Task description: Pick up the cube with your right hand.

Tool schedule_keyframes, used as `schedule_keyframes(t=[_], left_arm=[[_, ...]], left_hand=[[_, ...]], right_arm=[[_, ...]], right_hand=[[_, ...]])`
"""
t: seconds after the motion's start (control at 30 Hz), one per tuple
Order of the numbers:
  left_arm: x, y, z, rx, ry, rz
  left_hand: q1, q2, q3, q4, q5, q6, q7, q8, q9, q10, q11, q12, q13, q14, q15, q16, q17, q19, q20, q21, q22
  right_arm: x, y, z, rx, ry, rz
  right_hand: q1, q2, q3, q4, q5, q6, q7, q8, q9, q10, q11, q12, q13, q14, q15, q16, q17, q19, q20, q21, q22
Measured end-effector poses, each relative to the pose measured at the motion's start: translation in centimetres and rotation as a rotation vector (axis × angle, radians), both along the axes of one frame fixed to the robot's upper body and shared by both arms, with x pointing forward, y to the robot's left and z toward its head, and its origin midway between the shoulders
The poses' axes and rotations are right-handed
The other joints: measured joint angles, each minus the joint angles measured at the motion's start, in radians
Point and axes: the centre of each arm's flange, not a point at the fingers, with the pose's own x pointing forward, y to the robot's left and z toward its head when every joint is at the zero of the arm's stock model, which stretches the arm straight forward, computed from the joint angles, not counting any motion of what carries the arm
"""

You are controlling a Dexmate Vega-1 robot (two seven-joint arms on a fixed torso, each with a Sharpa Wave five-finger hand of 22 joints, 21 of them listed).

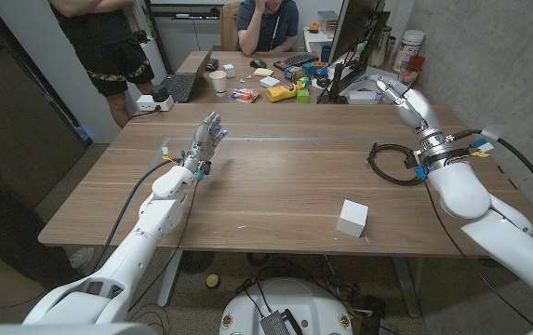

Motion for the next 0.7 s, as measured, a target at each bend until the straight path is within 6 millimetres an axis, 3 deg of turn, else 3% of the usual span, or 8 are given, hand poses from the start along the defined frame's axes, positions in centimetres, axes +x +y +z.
schedule_keyframes(t=[0.7], left_arm=[[0.2, -0.3, 0.3, 0.015, 0.0, -0.009]], left_hand=[[0.0, 0.0, 0.0, 0.0, 0.0, 0.0, 0.0, 0.0, 0.0, 0.0, 0.0, 0.0, 0.0, 0.0, 0.0, 0.0, 0.0, 0.0, 0.0, 0.0, 0.0]], right_arm=[[-5.0, 0.9, -1.5, -0.057, -0.098, -0.161]], right_hand=[[0.011, 0.011, 0.007, -0.008, 0.0, 0.01, -0.011, 0.0, 0.0, 0.005, -0.005, 0.0, 0.0, 0.009, 0.002, 0.0, 0.0, 0.007, -0.007, 0.0, 0.0]])
